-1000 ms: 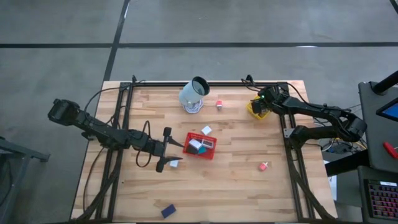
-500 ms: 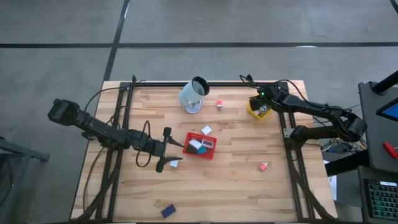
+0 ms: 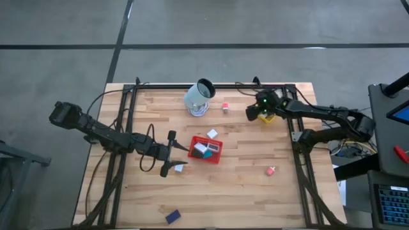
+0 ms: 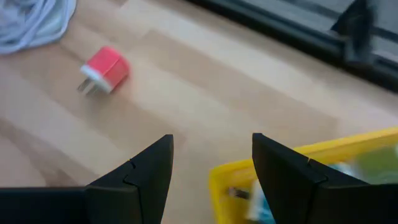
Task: Pick & Place Office items
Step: Put the top pink charger adapter into the yellow basket
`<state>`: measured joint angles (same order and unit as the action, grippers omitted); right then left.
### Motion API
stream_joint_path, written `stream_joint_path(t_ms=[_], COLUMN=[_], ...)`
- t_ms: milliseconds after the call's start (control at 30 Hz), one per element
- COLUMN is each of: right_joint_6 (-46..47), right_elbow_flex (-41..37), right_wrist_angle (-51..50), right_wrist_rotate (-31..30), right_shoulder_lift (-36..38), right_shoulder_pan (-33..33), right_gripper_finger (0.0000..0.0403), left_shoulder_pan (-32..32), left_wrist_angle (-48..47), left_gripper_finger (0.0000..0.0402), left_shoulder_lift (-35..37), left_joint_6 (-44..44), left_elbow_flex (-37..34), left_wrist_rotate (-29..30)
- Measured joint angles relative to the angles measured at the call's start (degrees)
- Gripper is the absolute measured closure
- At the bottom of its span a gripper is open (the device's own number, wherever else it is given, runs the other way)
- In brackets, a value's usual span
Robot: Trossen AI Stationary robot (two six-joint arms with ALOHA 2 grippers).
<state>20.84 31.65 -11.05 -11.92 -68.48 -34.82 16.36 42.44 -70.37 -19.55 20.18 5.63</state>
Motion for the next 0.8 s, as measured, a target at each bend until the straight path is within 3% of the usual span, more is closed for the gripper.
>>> stream_joint_path(t_ms=[200, 567, 800], right_joint_6=[0.6, -0.3, -1.1], right_elbow_flex=[3.7, 21.1, 28.3], right_wrist_angle=[0.2, -2.3, -4.0], right_wrist_rotate=[0.0, -0.1, -0.2], right_shoulder_lift=[-8.4, -28.7, -34.4], right_shoulder_pan=[4.3, 7.6, 8.0], right_gripper_finger=[0.019, 0.019, 0.019], left_shoulder_pan=[0.0, 0.0, 0.0], left_wrist_angle=[0.0, 0.0, -0.1], left_gripper_finger=[0.0162, 0.0162, 0.0162], left_shoulder_lift=[0.0, 0.0, 0.0], left_joint_6=[0.0, 0.1, 0.3], left_elbow_flex=[0.0, 0.0, -0.4], left_wrist_rotate=[0.0, 0.0, 0.0])
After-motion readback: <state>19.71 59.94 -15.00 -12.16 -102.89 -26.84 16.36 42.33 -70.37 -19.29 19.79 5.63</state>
